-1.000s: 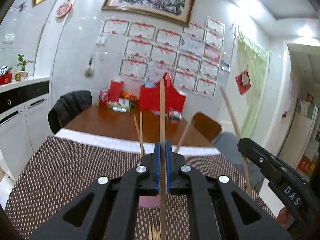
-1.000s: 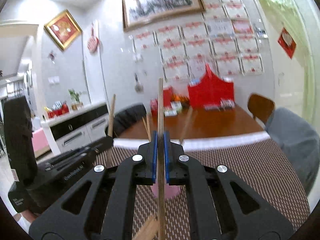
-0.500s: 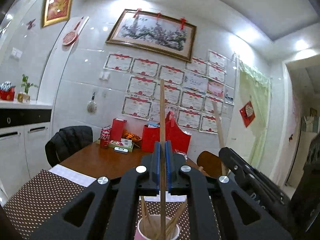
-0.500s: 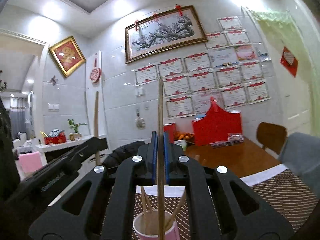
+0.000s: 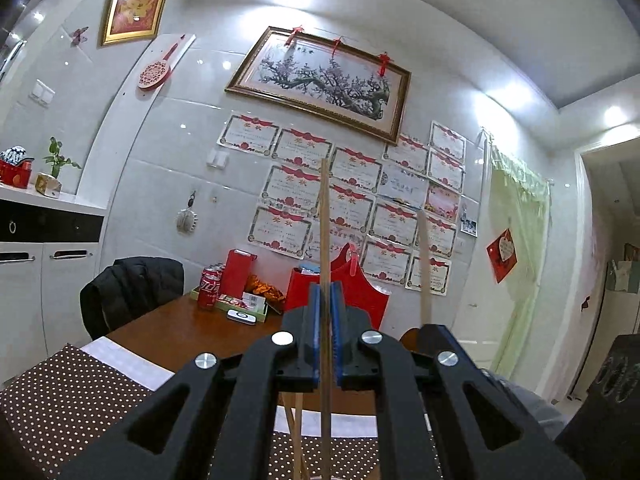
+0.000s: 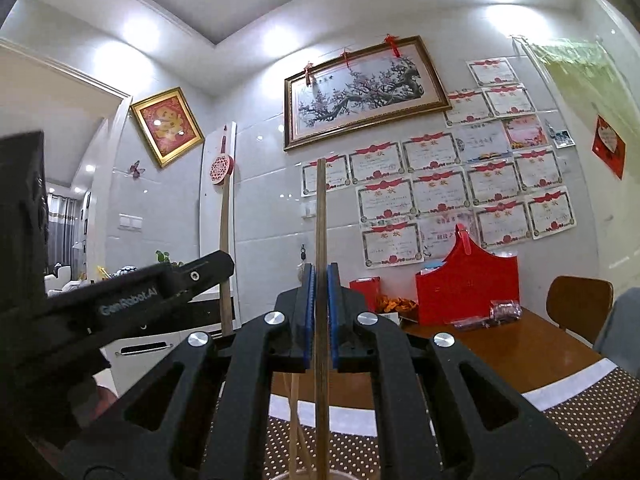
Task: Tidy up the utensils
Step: 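Lower both chopsticks into the pink cup and open both tools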
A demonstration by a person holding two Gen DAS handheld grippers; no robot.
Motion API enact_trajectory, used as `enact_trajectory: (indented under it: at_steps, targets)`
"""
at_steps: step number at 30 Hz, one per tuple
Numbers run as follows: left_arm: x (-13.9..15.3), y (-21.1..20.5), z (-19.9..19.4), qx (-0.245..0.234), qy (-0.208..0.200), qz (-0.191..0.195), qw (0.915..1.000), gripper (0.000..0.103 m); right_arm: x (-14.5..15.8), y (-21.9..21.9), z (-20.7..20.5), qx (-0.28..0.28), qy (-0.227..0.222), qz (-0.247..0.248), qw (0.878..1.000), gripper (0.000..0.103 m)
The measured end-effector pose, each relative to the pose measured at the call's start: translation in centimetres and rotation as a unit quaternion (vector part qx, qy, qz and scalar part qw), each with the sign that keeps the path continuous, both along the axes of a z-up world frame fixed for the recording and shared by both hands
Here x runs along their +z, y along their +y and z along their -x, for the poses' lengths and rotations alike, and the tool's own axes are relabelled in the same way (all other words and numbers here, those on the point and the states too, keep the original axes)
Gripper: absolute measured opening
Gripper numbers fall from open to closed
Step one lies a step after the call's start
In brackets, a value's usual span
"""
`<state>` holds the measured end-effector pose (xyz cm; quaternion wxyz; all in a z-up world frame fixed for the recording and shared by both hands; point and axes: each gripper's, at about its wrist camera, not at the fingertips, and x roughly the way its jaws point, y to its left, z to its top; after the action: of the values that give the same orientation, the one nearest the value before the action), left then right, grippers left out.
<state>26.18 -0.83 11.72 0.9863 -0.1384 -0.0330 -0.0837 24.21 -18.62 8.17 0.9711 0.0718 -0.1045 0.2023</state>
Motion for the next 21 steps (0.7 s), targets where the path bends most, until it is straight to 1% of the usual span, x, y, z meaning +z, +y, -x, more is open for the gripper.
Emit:
enact_trajectory:
  at_steps: [3, 5, 8, 11, 14, 17, 21]
  targets:
    - [-0.8, -0.6, -0.4, 0.001, 0.000, -0.014, 0.9999, 0.006, -0.5, -0.3, -1.3, 0.012, 0.019, -0.016, 1.000, 0.006]
    - [-1.3, -0.8, -0.8, -0.003, 0.007, -0.021, 0.9997, 0.006, -0.8, -0.5, -1.9, 0.007, 0.031, -0.033, 0.999, 0.006]
    - [-2.1, -0.8, -1.3, -0.005, 0.020, -0.028, 0.9994, 0.006, -1.4, -1.0, -3.0, 0.017, 0.066, -0.052, 0.996, 0.006]
    - [-2.9, -0.5, -1.6, -0.011, 0.031, -0.035, 0.9988, 0.006, -2.0, -1.2, -2.9, 0.012, 0.068, -0.063, 0.996, 0.006]
    - [-4.0, -0.5, -2.0, -0.018, 0.045, -0.048, 0.9977, 0.006, -2.7, -0.7, -2.9, 0.012, 0.080, -0.044, 0.996, 0.006]
    - [-5.1, -0.4, -2.3, -0.023, 0.069, -0.054, 0.9959, 0.006, -3.6, -0.2, -2.6, 0.015, 0.092, -0.025, 0.995, 0.007]
    - [-6.1, -0.6, -1.6, -0.037, 0.082, -0.075, 0.9931, 0.006, -4.1, 0.1, -1.6, 0.030, 0.123, 0.011, 0.992, 0.007]
